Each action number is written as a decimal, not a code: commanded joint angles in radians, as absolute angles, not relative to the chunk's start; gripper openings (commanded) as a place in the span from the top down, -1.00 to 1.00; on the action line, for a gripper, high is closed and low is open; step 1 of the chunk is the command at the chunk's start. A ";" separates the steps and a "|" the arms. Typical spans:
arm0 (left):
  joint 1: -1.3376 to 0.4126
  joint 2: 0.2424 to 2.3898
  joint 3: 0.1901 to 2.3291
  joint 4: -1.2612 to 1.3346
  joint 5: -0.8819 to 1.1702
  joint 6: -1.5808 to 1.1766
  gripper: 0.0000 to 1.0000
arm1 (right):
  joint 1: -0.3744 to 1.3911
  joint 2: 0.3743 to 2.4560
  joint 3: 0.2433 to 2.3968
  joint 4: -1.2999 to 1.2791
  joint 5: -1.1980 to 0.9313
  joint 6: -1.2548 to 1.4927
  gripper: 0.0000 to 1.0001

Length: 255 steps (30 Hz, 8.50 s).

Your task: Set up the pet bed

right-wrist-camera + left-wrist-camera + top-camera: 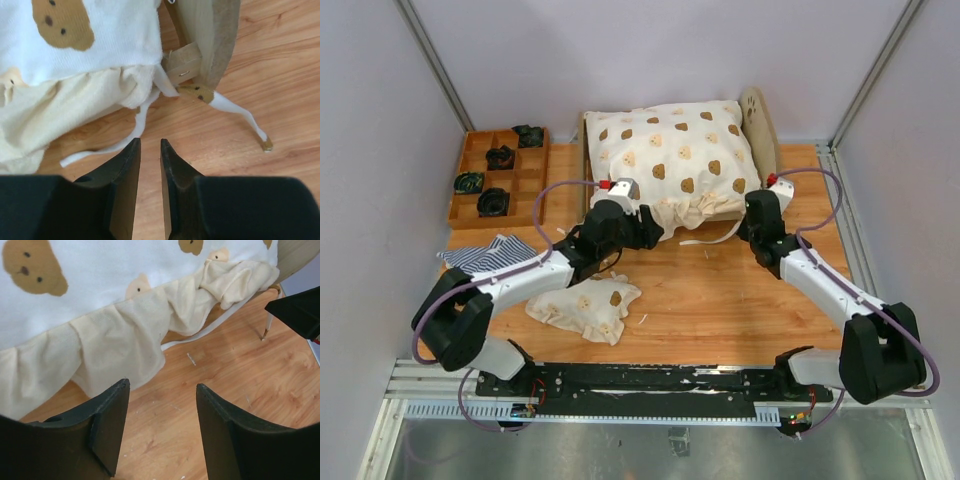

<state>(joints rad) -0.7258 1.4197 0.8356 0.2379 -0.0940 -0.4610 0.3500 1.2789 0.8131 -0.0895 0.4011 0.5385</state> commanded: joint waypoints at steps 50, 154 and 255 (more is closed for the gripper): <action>-0.644 1.724 0.942 0.340 -0.044 -0.550 -0.14 | 0.107 1.175 0.687 0.124 0.084 0.479 1.00; -0.743 1.839 1.048 0.466 -0.132 -0.732 0.09 | 0.388 1.253 0.771 0.043 0.300 0.240 -0.02; -0.517 1.328 0.752 -0.059 -0.541 -0.401 0.99 | 0.167 1.280 0.684 0.097 0.271 0.244 0.99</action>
<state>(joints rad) -0.5606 1.3640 0.8024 -0.0822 -0.5373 -0.3576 0.1886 1.3109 0.7319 0.0681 0.2276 0.2359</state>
